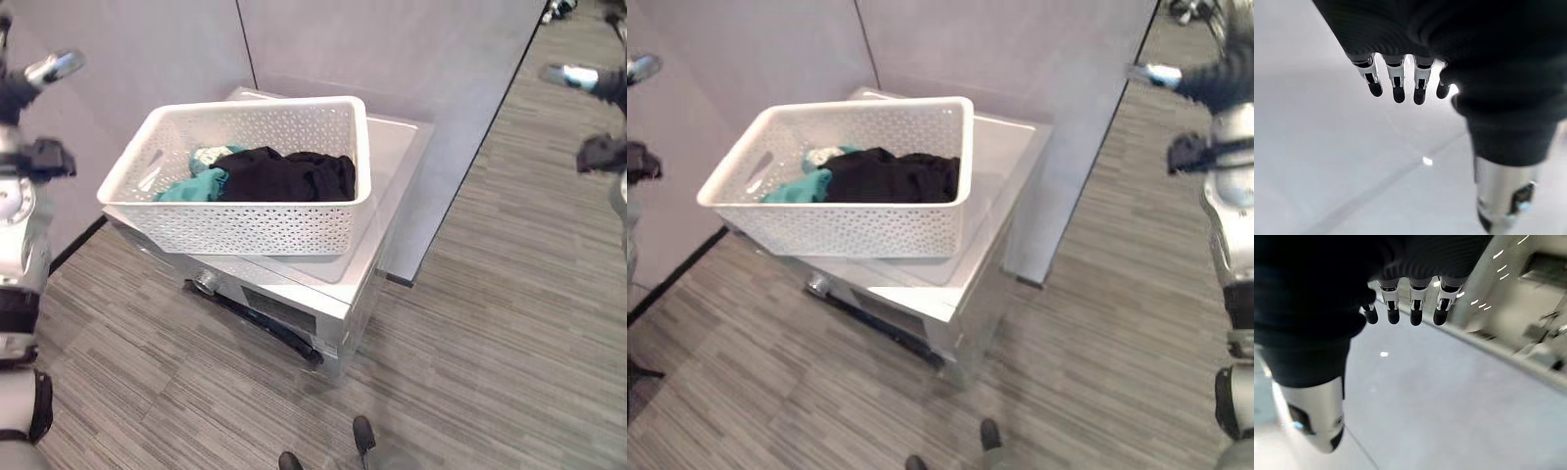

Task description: Grab the laundry basket,head to the washer,open it,put in the laundry and shut it.

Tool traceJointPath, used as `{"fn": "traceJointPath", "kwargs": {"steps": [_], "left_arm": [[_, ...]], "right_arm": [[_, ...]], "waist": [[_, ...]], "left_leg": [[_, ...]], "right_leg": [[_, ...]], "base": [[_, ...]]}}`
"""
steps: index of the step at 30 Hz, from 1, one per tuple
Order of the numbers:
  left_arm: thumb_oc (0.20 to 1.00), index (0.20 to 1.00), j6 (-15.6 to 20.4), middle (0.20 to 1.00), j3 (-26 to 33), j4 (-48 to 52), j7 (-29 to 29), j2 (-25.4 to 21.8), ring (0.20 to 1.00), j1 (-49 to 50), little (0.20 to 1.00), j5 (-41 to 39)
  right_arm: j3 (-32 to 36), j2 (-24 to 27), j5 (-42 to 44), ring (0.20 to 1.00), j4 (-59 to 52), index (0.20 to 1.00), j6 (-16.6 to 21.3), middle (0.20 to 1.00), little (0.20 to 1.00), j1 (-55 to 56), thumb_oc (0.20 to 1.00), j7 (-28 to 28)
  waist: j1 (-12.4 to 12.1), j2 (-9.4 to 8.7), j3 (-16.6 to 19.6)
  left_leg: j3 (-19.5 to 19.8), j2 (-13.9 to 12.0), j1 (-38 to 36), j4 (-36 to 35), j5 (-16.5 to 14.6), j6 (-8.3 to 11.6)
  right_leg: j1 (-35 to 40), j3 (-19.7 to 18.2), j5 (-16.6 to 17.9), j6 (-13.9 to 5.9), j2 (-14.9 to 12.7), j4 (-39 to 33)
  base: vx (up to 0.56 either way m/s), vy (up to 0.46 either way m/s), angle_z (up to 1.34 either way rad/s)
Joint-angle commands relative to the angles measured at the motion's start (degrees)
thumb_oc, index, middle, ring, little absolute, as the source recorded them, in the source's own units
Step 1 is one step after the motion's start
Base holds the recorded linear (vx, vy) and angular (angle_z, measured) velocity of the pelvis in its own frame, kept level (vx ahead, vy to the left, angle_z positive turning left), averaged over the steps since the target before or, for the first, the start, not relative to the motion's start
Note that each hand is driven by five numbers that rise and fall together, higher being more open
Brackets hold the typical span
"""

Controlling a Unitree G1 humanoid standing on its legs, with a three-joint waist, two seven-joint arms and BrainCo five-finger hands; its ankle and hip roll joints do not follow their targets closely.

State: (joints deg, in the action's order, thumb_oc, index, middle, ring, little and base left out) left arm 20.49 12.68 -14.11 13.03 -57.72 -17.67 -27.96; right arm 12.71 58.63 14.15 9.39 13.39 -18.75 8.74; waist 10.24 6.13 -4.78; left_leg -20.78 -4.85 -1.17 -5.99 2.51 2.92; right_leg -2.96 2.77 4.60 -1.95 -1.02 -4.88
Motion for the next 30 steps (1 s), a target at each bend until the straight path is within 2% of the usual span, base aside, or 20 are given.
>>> {"fn": "traceJointPath", "kwargs": {"steps": [1, 3, 4, 5, 8, 11, 13, 14, 15, 16, 18, 19, 20, 25, 28, 30], "left_arm": [[1.0, 1.0, -0.3, 1.0, 8.0, -1.9, 3.9, 2.4, 1.0, 6.4, 1.0, 9.9], [1.0, 1.0, -1.0, 1.0, 12.7, 1.3, 3.5, 6.7, 1.0, 14.1, 1.0, 11.6], [1.0, 1.0, -1.2, 1.0, 12.9, 1.9, 3.5, 7.0, 1.0, 14.6, 1.0, 11.7], [1.0, 1.0, -1.3, 1.0, 15.8, 3.5, 3.5, 13.4, 1.0, 20.7, 1.0, 12.8], [1.0, 1.0, -2.4, 1.0, 15.9, 0.7, 2.7, 18.9, 1.0, 24.5, 1.0, 12.8], [1.0, 1.0, -3.3, 1.0, 12.7, -6.4, 1.6, 25.3, 1.0, 25.4, 1.0, 9.8], [1.0, 1.0, -4.4, 1.0, 8.6, -14.1, -0.1, 26.4, 1.0, 23.6, 1.0, 7.8], [1.0, 1.0, -4.2, 1.0, 8.5, -14.5, -0.1, 26.2, 1.0, 23.3, 1.0, 7.7], [1.0, 1.0, -5.4, 1.0, 2.9, -21.2, -1.7, 26.5, 1.0, 20.6, 1.0, 8.3], [1.0, 1.0, -6.6, 1.0, -0.9, -25.2, -4.8, 27.1, 1.0, 19.7, 1.0, 7.3], [1.0, 1.0, -6.7, 1.0, -1.7, -25.5, -6.4, 27.5, 1.0, 19.6, 1.0, 5.9], [1.0, 1.0, -7.3, 1.0, -5.1, -28.1, -7.7, 29.3, 1.0, 19.1, 1.0, 6.8], [1.0, 1.0, -7.7, 1.0, -6.3, -30.2, -8.5, 30.1, 1.0, 18.5, 1.0, 6.9], [1.0, 1.0, -9.5, 1.0, -10.3, -37.3, -9.4, 32.7, 1.0, 16.5, 1.0, 9.4], [1.0, 1.0, -9.9, 1.0, -11.5, -38.9, -9.7, 33.5, 1.0, 15.6, 1.0, 9.8], [1.0, 1.0, -10.0, 1.0, -11.8, -42.9, -9.9, 34.8, 1.0, 14.4, 1.0, 8.6]], "right_arm": [[6.1, -1.3, -5.8, 1.0, 6.7, 1.0, 1.0, 1.0, 1.0, 5.2, 1.0, 3.8], [11.1, -1.3, -9.0, 1.0, 11.1, 1.0, -0.5, 1.0, 1.0, 12.0, 1.0, 5.7], [11.2, -1.3, -9.1, 1.0, 10.9, 1.0, -0.4, 1.0, 1.0, 12.4, 1.0, 5.7], [15.0, -4.2, -9.9, 1.0, 16.5, 1.0, -1.3, 1.0, 1.0, 18.9, 1.0, 6.8], [15.7, -9.0, -7.7, 1.0, 20.9, 1.0, -2.9, 1.0, 1.0, 22.7, 1.0, 5.6], [14.4, -16.5, -3.5, 1.0, 28.0, 1.0, -2.8, 1.0, 1.0, 25.3, 1.0, 4.5], [11.3, -19.1, -1.7, 1.0, 32.7, 1.0, -3.3, 1.0, 1.0, 25.1, 1.0, 3.2], [11.2, -19.0, -1.5, 1.0, 33.0, 1.0, -3.1, 1.0, 1.0, 24.8, 1.0, 3.1], [5.7, -22.2, 2.3, 1.0, 40.7, 1.0, -3.5, 1.0, 1.0, 22.6, 1.0, -0.2], [1.5, -23.2, 3.8, 1.0, 46.1, 1.0, -4.9, 1.0, 1.0, 20.9, 1.0, -3.3], [1.0, -23.6, 6.1, 1.0, 47.6, 1.0, -4.9, 1.0, 1.0, 19.8, 1.0, -5.3], [-1.5, -26.6, 9.6, 1.0, 54.4, 1.0, -5.4, 1.0, 1.0, 18.3, 1.0, -7.6], [-2.1, -27.5, 10.9, 1.0, 57.1, 1.0, -5.5, 1.0, 1.0, 18.1, 1.0, -8.6], [-7.3, -31.2, 10.8, 1.0, 61.1, 1.0, -6.1, 1.0, 1.0, 18.2, 1.0, -10.7], [-8.7, -31.6, 10.3, 1.0, 61.3, 1.0, -6.2, 1.0, 1.0, 18.0, 1.0, -10.8], [-10.5, -31.8, 9.5, 1.0, 61.4, 1.0, -6.4, 1.0, 1.0, 18.7, 1.0, -10.8]], "waist": [[-1.6, -2.47, 6.0], [-2.0, -3.17, 5.8], [-2.0, -3.17, 5.9], [-2.5, -4.07, 5.3], [-3.1, -4.98, 3.9], [-3.4, -6.03, 1.6], [-3.5, -6.78, -0.2], [-3.5, -6.9, -0.2], [-3.1, -7.57, -2.4], [-3.4, -7.68, -3.4], [-3.8, -7.69, -4.0], [-3.8, -7.18, -4.5], [-3.8, -6.8, -4.5], [-3.7, -5.96, -3.5], [-3.8, -5.8, -3.1], [-3.0, -5.65, -2.0]], "left_leg": [[0.6, -2.8, -2.5, 1.0, -2.0, 2.36], [1.2, -2.0, -2.9, 1.0, -3.1, 1.75], [1.2, -2.0, -2.8, 1.0, -2.7, 1.68], [2.1, -1.1, -2.8, 1.0, -3.5, 0.89], [2.7, 0.2, -2.7, 1.0, -4.4, -0.09], [3.2, 1.8, -1.9, 1.0, -4.7, -1.11], [3.2, 2.8, -1.3, 1.0, -4.6, -1.63], [3.1, 2.8, -1.0, 1.0, -4.3, -1.68], [2.2, 3.5, -0.2, 1.0, -4.0, -1.95], [1.3, 3.4, -0.2, 1.0, -3.9, -2.01], [0.4, 3.3, 0.2, 1.0, -3.6, -2.05], [-0.4, 2.8, 0.0, 1.0, -3.7, -2.13], [-0.6, 2.6, -0.1, 1.0, -3.6, -2.23], [-2.0, 3.3, 0.2, 1.0, -2.9, -2.58], [-1.2, 3.8, -0.4, 1.0, -4.0, -2.26], [-1.3, 4.5, -0.3, 1.0, -2.7, -2.71]], "right_leg": [[1.6, 3.4, -0.6, -8.03, -7.8, -0.1], [2.3, 4.0, -0.7, -8.35, -8.4, -0.1], [2.2, 4.0, -0.4, -8.27, -8.4, -0.1], [2.5, 4.4, -0.1, -8.59, -9.2, -0.1], [2.4, 4.6, 0.5, -9.01, -10.2, 0.0], [1.5, 4.7, 2.0, -9.64, -11.8, 0.5], [0.3, 4.5, 3.2, -10.22, -12.8, 1.5], [0.0, 4.4, 3.4, -10.15, -12.9, 1.5], [-2.3, 3.9, 6.2, -10.98, -13.8, 3.3], [-3.2, 5.1, 5.9, -10.93, -13.7, 4.4], [-4.5, 6.4, 5.8, -10.66, -13.6, 6.0], [-5.2, 8.8, 2.3, -9.32, -11.4, 9.5], [-5.7, 9.0, 0.1, -8.45, -9.7, 11.6], [-5.8, 13.4, -6.3, -4.28, -2.7, 16.2], [-5.0, 12.7, -8.3, -3.93, -1.4, 14.8], [-4.0, 8.5, -7.1, -2.08, 1.2, 10.6]], "base": [[0.06, 0.066, 0.24], [0.0, 0.061, 0.23], [-0.05, 0.09, 0.23], [-0.06, 0.094, 0.26], [-0.07, 0.143, 0.12], [-0.15, 0.16, 0.02], [-0.14, 0.137, 0.0], [-0.23, 0.155, 0.01], [-0.23, 0.145, 0.02], [-0.26, 0.171, -0.05], [-0.1, 0.086, -0.26], [-0.03, 0.109, -0.54], [-0.03, 0.141, -0.46], [0.0, 0.057, -0.14], [0.07, 0.01, -0.14], [0.07, -0.083, -0.04]]}}
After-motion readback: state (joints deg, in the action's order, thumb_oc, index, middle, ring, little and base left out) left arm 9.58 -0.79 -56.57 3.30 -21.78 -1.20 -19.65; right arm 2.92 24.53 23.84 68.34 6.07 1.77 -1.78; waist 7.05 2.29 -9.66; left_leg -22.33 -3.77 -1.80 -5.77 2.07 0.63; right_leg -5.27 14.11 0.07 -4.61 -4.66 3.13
